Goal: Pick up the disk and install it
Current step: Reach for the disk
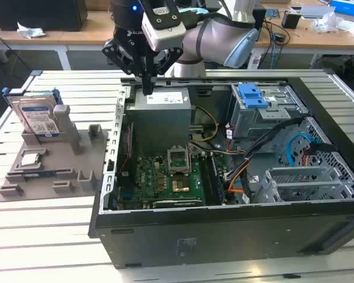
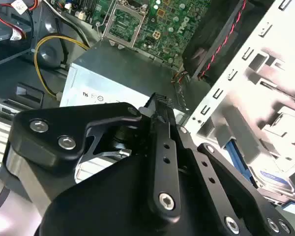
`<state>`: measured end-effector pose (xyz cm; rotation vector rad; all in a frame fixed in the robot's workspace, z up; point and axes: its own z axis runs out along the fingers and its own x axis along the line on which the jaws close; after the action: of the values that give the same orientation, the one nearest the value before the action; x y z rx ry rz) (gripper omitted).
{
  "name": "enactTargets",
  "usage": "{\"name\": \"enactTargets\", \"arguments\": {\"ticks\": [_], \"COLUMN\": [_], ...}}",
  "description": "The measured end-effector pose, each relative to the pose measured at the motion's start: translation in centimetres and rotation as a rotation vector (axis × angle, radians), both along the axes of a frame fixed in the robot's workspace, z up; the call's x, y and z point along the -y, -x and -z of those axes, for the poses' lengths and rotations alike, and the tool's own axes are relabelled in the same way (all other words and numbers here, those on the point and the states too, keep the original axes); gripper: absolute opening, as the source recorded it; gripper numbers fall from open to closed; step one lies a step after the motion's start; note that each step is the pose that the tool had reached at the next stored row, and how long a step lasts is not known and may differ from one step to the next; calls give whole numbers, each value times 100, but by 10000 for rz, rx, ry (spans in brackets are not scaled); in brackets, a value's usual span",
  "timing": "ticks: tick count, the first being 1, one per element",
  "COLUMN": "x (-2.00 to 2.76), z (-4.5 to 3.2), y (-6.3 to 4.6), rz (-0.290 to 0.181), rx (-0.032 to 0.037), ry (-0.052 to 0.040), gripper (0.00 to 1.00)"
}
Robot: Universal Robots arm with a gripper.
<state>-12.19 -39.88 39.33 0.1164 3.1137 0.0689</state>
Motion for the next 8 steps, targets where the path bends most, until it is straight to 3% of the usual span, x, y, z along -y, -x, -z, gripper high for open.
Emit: {"name": "enactTargets", "arguments": {"ticks": [3,8], "x": [0,0], "z": [0,0], "y": [162,333], "rz": [0,0], "rx": [0,-1], "ry": [0,1], "gripper": [10,10]}}
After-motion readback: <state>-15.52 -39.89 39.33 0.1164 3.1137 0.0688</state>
